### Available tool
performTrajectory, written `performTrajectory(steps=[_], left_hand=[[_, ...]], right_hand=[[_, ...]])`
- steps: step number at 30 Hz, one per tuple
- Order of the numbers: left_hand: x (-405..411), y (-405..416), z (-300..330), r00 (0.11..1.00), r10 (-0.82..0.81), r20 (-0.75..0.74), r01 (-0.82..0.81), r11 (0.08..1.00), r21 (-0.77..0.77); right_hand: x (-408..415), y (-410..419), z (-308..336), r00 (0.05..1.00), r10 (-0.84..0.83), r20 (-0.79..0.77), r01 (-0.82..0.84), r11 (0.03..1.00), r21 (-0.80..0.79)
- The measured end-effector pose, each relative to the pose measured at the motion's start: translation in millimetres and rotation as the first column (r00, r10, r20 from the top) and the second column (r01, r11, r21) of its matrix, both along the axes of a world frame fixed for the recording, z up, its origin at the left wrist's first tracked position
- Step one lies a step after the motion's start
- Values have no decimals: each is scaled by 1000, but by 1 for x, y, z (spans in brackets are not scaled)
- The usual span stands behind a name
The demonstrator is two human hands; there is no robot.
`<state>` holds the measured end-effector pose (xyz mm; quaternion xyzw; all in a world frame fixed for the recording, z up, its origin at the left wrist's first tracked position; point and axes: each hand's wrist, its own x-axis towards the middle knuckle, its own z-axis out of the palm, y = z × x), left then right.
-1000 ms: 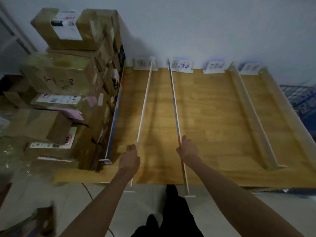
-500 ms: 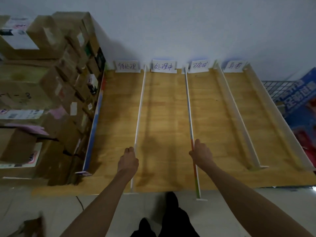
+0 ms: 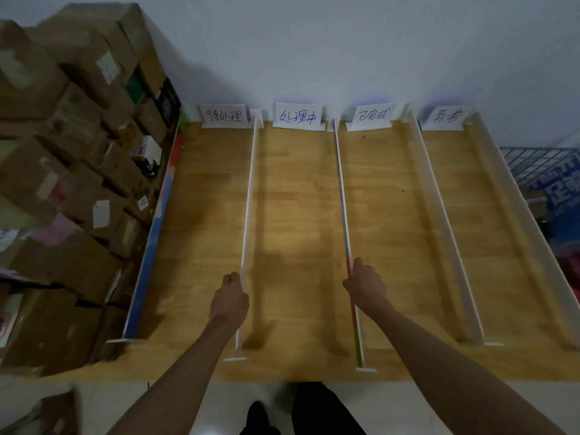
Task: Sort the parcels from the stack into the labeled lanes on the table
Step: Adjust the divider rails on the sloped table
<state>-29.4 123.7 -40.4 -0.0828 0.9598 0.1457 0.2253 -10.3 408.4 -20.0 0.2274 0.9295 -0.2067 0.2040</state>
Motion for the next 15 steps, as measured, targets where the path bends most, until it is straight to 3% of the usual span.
performTrajectory(steps=[15], left_hand=[[-31, 19, -9, 1000, -22, 15, 23, 1000, -7]], right_hand=[[-31, 14, -22, 998, -68, 11, 68, 997, -35]])
